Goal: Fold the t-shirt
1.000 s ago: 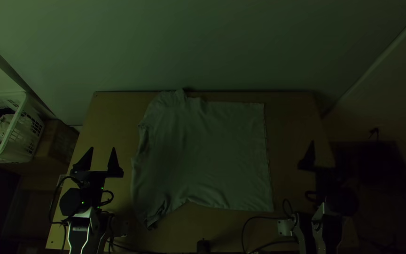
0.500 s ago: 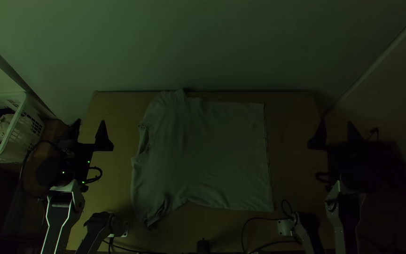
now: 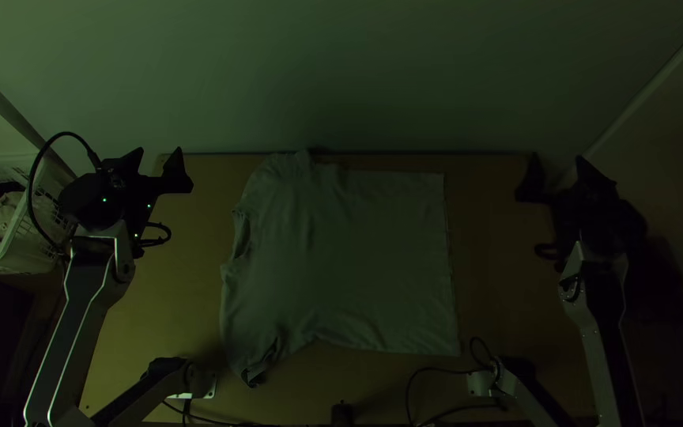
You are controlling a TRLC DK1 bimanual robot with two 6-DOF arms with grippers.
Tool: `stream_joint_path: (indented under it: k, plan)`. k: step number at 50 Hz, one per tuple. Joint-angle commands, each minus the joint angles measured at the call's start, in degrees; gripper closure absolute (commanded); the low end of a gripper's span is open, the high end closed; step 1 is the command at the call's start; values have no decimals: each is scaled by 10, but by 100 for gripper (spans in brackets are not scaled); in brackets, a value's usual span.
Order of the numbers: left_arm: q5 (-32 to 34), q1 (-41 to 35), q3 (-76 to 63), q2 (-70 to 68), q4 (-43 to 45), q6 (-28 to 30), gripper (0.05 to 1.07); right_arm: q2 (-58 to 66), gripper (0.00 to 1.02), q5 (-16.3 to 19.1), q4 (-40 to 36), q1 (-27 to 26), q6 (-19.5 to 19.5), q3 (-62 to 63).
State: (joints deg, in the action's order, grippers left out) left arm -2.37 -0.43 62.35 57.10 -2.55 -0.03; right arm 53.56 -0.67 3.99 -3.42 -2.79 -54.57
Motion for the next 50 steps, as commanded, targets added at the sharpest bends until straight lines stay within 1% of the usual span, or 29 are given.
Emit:
stream_joint_path:
  k: [1, 4, 13, 18, 24, 31, 36, 44, 50]
  plan:
    - [-3, -13, 53, 34, -4, -15, 10, 35, 4, -5, -13, 13, 9, -41]
    - [-2, -17, 74, 57, -18, -24, 10, 58, 4, -5, -21, 17, 9, -62]
    - [1, -41, 137, 131, -47, -40, 10, 142, 4, -5, -85, 32, 10, -144]
    - [5, -47, 169, 175, -59, -53, 10, 193, 4, -5, -112, 32, 33, -191]
    - [26, -41, 219, 237, -87, -68, 10, 251, 4, -5, -143, 35, 45, -242]
    - [40, -34, 281, 311, -120, -81, 10, 302, 4, -5, -155, 50, 59, -275]
    - [41, -26, 324, 363, -142, -90, 10, 341, 4, -5, -182, 55, 88, -302]
    - [55, -18, 400, 447, -201, -113, 10, 393, 4, -6, -201, 65, 111, -326]
    - [55, -16, 470, 525, -272, -117, 11, 435, 4, -6, -217, 70, 120, -353]
